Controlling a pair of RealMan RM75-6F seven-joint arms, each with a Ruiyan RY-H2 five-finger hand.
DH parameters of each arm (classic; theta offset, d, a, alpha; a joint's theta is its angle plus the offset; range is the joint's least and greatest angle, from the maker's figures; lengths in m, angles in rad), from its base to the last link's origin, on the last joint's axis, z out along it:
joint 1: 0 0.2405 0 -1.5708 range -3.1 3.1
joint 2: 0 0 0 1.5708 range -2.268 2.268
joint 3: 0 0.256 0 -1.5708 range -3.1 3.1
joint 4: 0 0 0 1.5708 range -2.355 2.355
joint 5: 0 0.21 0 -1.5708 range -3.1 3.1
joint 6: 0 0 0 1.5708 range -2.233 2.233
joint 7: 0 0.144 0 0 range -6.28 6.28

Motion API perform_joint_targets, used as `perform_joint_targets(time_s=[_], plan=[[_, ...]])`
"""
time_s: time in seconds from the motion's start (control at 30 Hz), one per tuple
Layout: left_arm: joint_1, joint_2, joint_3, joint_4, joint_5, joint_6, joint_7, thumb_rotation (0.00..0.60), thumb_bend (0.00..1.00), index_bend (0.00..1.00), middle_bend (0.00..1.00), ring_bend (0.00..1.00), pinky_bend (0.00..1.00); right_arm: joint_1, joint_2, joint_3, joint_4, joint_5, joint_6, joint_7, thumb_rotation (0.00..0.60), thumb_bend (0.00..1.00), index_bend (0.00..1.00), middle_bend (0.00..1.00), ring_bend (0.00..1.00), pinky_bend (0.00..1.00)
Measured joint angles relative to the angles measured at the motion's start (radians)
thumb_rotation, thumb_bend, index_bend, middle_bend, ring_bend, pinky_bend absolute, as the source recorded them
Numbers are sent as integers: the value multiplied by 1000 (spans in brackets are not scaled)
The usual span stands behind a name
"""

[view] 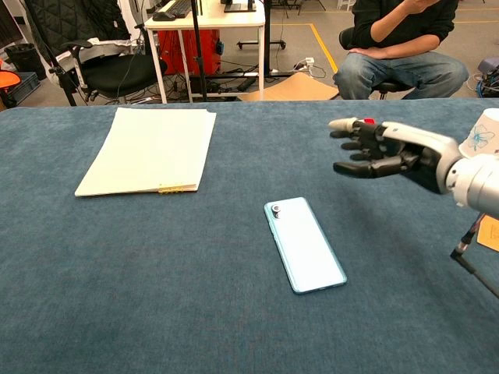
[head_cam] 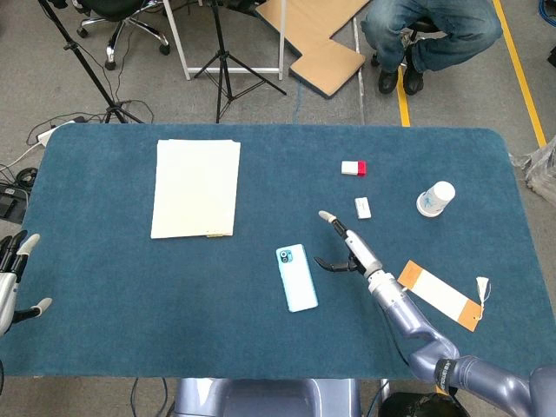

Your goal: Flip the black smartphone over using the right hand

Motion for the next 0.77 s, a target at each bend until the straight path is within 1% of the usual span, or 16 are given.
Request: perform_joint_targets(time_s=[0.07, 0.17, 0.27, 0.33, 0.43, 0.53, 0.6, 0.7, 0.77], plan=[[0, -1, 0, 2, 3, 2, -2, 600, 0, 0, 0, 0, 0, -7, 17, -2, -4, -13, 42, -42, 600, 70, 57, 11, 0, 0], [-1, -4, -4, 8, 4, 6, -7, 600, 0, 0, 0, 0, 0, -23, 47, -7, -7, -44, 121, -139, 600, 6, 48, 2, 0, 0], [-3, -21, -12, 32, 9, 18, -14, 600, 0, 0, 0, 0, 0, -49, 80, -15, -13, -73, 205, -273, 600, 0, 25, 0, 0, 0], [-4, -34, -15, 50, 15, 26, -17, 600, 0, 0, 0, 0, 0, -74, 108, -22, -21, -87, 261, -382, 600, 0, 4, 0, 0, 0], [-4, -48, -17, 71, 31, 40, -27, 600, 0, 0, 0, 0, 0, -125, 158, -35, -53, -95, 339, -550, 600, 0, 0, 0, 0, 0], [-4, -53, -17, 83, 35, 42, -42, 600, 0, 0, 0, 0, 0, -193, 219, -51, -117, -90, 418, -715, 600, 0, 0, 0, 0, 0], [-3, -53, -16, 87, 41, 46, -54, 600, 0, 0, 0, 0, 0, -249, 267, -65, -181, -76, 468, -814, 600, 0, 0, 0, 0, 0], [1, -51, -13, 88, 54, 57, -67, 600, 0, 0, 0, 0, 0, -324, 325, -85, -269, -48, 533, -909, 600, 0, 0, 0, 0, 0], [5, -49, -10, 88, 63, 64, -72, 600, 0, 0, 0, 0, 0, -363, 353, -98, -309, -32, 570, -957, 600, 0, 0, 0, 0, 0]])
